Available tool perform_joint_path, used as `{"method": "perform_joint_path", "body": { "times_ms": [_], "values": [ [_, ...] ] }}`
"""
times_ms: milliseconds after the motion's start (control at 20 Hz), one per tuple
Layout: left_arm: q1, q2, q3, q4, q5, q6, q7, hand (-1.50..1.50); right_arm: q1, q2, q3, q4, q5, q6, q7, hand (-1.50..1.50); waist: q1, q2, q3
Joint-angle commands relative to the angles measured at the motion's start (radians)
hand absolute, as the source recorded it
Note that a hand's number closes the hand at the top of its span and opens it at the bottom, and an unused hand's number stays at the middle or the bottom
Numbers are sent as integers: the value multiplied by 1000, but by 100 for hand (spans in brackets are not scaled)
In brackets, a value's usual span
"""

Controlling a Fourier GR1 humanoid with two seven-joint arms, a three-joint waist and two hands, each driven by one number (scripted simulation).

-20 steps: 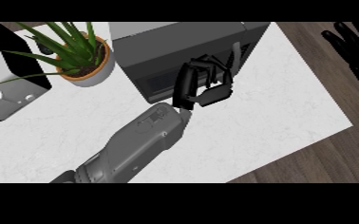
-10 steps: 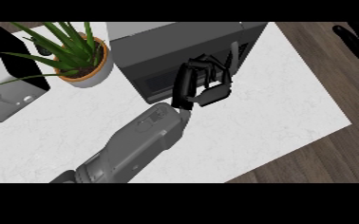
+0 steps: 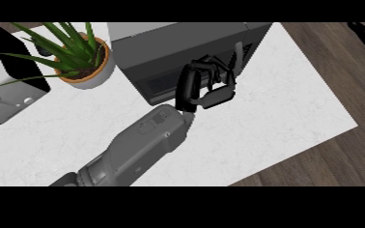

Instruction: Pick up the milk, place it into the microwave and close the microwave

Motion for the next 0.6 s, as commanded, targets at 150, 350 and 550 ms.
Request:
{"method": "perform_joint_path", "body": {
  "times_ms": [150,350,550],
  "values": [
    [-60,0,33,97,37,-27,2,150,-13,-19,-8,6,-36,14,15,-150,-7,17,-2],
    [-71,0,33,97,55,-24,-6,150,-20,-25,7,-2,-62,58,22,-150,-5,16,-1],
    [-72,0,17,101,66,-33,-24,150,-19,-25,25,-7,-86,82,34,-150,-6,16,-2]
  ]
}}
